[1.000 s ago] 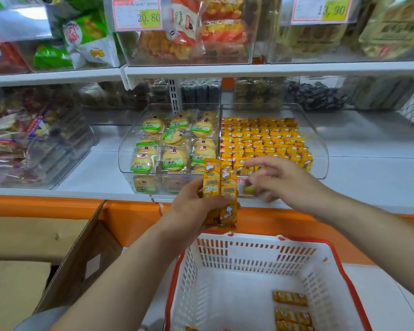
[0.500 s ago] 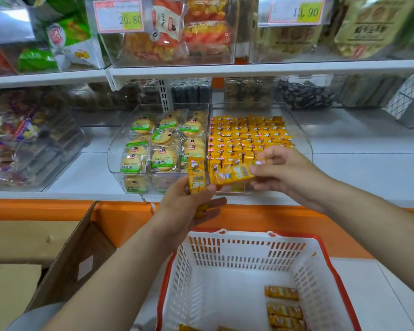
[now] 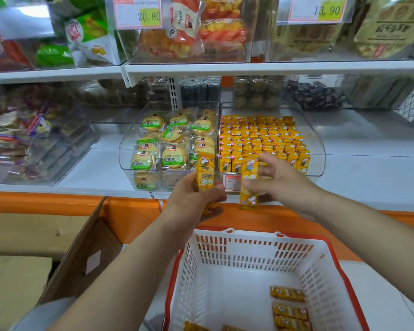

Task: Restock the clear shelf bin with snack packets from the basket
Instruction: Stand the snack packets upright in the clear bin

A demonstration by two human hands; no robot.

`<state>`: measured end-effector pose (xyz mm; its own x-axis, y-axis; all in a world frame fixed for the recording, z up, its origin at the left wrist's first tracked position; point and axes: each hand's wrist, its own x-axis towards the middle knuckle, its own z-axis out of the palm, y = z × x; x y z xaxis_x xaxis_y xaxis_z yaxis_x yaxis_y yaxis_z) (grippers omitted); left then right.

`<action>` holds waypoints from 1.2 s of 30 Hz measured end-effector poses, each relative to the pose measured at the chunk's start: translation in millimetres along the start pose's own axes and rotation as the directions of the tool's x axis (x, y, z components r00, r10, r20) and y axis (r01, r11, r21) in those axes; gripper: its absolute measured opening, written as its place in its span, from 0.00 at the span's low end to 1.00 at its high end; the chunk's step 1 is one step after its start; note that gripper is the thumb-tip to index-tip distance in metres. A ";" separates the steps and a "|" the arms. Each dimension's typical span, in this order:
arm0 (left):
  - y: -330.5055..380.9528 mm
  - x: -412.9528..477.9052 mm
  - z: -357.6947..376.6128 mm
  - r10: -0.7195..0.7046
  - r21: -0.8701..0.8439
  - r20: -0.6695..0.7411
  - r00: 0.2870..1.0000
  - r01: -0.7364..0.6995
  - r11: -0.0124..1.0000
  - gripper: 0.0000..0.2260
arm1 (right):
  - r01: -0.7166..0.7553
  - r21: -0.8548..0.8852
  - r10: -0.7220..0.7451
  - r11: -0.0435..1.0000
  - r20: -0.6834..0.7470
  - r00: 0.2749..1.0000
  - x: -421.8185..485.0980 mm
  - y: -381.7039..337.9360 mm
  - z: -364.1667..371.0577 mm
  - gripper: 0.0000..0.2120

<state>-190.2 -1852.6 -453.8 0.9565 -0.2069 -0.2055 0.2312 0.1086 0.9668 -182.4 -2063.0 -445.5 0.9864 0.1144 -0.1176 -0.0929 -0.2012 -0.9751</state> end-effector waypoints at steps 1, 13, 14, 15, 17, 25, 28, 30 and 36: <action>0.2 0.2 -1.5 -0.002 0.018 -0.001 1.000 0.002 1.000 0.08 | 0.028 -0.015 -0.028 0.999 -0.025 0.999 2.7 -2.5 -5.3 0.28; 4.7 4.9 -11.1 0.031 0.035 0.015 0.999 -0.032 0.999 0.06 | 0.052 -0.603 -0.300 0.796 -0.319 0.899 73.7 -5.2 -28.1 0.24; 5.0 5.0 -12.3 0.044 0.041 0.012 0.999 -0.045 0.998 0.06 | 0.024 -0.639 -0.290 0.769 -0.315 0.904 78.0 -3.3 -25.8 0.25; 5.2 4.8 -13.6 0.058 0.049 0.013 0.998 -0.059 0.997 0.06 | 0.001 -0.674 -0.279 0.739 -0.304 0.911 81.1 -1.1 -23.5 0.26; 5.2 4.2 -16.0 0.077 0.061 0.016 0.997 -0.078 0.995 0.08 | -0.013 -0.713 -0.260 0.701 -0.272 0.926 86.8 3.8 -20.6 0.24; 3.6 5.3 -20.6 0.087 0.045 -0.044 0.995 -0.085 0.995 0.08 | -0.045 -0.721 -0.213 0.691 -0.262 0.941 91.5 25.9 -18.7 0.12; 2.3 6.1 -17.7 0.092 0.074 -0.055 0.994 -0.088 0.993 0.09 | -0.044 -0.677 -0.159 0.735 -0.235 0.959 82.1 20.5 -26.7 0.16; 1.1 6.8 -15.5 0.095 0.091 -0.060 0.994 -0.090 0.992 0.08 | -0.025 -0.700 -0.184 0.714 -0.222 0.958 69.7 11.2 -34.8 0.17; -2.5 8.3 -1.2 0.073 0.171 0.003 0.997 -0.073 0.983 0.10 | 0.196 -0.351 -0.254 0.915 -0.127 0.959 12.0 -10.7 -39.8 0.12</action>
<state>-182.6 -1853.4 -458.2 0.9704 -0.2010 -0.1335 0.1271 -0.0444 0.9909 -164.2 -2098.2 -429.0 0.9865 0.0375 0.1591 0.1562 -0.5035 -0.8498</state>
